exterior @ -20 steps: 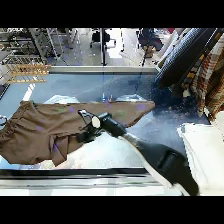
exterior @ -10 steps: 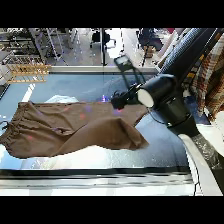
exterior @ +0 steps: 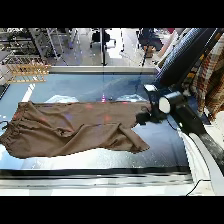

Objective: Fold the clothes and pants, and hang the long-sleeved shirts on hangers.

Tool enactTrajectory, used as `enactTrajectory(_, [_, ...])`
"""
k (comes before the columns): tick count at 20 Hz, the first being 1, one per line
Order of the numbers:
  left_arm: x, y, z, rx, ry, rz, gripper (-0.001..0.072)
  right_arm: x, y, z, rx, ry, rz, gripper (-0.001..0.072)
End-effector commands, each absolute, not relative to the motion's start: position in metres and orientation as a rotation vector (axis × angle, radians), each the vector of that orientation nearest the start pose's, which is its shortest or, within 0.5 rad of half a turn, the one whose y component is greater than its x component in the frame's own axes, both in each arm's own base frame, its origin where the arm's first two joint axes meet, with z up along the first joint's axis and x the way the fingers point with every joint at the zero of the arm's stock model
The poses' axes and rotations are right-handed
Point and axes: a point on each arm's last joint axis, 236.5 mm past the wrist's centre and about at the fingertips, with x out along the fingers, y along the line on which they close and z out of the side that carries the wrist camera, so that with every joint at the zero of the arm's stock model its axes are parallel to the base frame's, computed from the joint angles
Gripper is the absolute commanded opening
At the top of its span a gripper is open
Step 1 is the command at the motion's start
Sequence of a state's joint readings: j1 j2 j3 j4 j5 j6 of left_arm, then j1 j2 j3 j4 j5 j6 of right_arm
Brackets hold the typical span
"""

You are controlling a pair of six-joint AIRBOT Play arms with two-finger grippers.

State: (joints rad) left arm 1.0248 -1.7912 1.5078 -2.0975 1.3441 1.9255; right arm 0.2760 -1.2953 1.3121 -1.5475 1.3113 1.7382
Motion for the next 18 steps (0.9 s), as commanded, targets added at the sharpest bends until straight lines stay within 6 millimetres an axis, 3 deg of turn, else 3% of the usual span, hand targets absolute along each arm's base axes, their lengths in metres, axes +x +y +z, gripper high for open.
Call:
enactTrajectory(1, [0.323, 0.299, -0.064, -0.951, 1.174, 0.249, 0.0427, 0.317, 0.096, 0.002, 0.199, 1.367, 0.132, 0.0514])
enactTrajectory(5, [0.334, 0.302, -0.067, -0.972, 1.142, 0.269, 0.0425, 0.282, 0.076, -0.024, 0.396, 1.437, 0.114, 0.0531])
enactTrajectory(7, [0.337, 0.302, -0.078, -0.989, 1.148, 0.280, 0.0424, 0.276, 0.079, -0.035, 0.446, 1.469, 0.151, 0.0594])
enactTrajectory(9, [0.340, 0.295, -0.092, -1.006, 1.176, 0.264, 0.0411, 0.271, 0.083, -0.048, 0.466, 1.506, 0.164, 0.0594])
enactTrajectory(10, [0.342, 0.293, -0.098, -1.008, 1.184, 0.261, 0.0301, 0.271, 0.084, -0.054, 0.474, 1.527, 0.161, 0.0594])
enactTrajectory(11, [0.346, 0.292, -0.099, -1.014, 1.176, 0.256, 0.0117, 0.271, 0.084, -0.059, 0.477, 1.542, 0.157, 0.0594])
enactTrajectory(12, [0.354, 0.293, -0.096, -1.018, 1.145, 0.253, 0.0032, 0.273, 0.082, -0.065, 0.477, 1.547, 0.147, 0.0593])
enactTrajectory(15, [0.381, 0.292, -0.078, -1.102, 1.015, 0.220, 0.0009, 0.290, 0.081, -0.080, 0.505, 1.514, 0.118, 0.0584])
enactTrajectory(17, [0.387, 0.290, -0.074, -1.121, 0.991, 0.206, 0.0008, 0.304, 0.082, -0.094, 0.533, 1.488, 0.095, 0.0576])
enactTrajectory(18, [0.387, 0.288, -0.074, -1.123, 0.995, 0.202, 0.0008, 0.315, 0.081, -0.101, 0.552, 1.460, 0.079, 0.0513])
